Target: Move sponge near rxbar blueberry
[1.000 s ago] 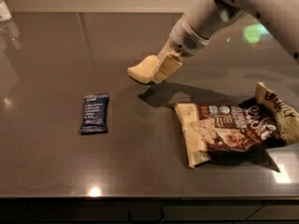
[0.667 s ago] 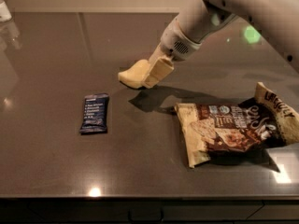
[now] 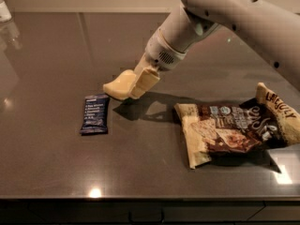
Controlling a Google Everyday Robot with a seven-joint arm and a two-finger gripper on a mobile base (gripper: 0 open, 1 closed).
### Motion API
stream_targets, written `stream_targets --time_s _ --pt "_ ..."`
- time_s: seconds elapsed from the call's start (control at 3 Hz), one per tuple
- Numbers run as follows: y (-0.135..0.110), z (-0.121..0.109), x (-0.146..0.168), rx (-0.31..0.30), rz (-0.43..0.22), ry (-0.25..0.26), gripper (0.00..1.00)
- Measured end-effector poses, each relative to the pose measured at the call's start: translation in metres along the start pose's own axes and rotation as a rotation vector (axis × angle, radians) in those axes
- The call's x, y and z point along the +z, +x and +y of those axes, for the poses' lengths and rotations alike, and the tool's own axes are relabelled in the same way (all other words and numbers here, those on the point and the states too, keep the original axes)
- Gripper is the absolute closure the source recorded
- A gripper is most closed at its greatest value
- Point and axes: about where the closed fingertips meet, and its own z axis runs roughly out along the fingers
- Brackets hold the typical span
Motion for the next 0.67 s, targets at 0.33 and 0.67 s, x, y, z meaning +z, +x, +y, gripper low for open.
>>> stream_targets --time_s 0.33,0.67 --pt "-0.007 0.012 0.014 -0.018 -0.003 -0.023 0.84" --pt "-0.012 0.021 0.027 -0.038 -0.002 -0.042 0.53"
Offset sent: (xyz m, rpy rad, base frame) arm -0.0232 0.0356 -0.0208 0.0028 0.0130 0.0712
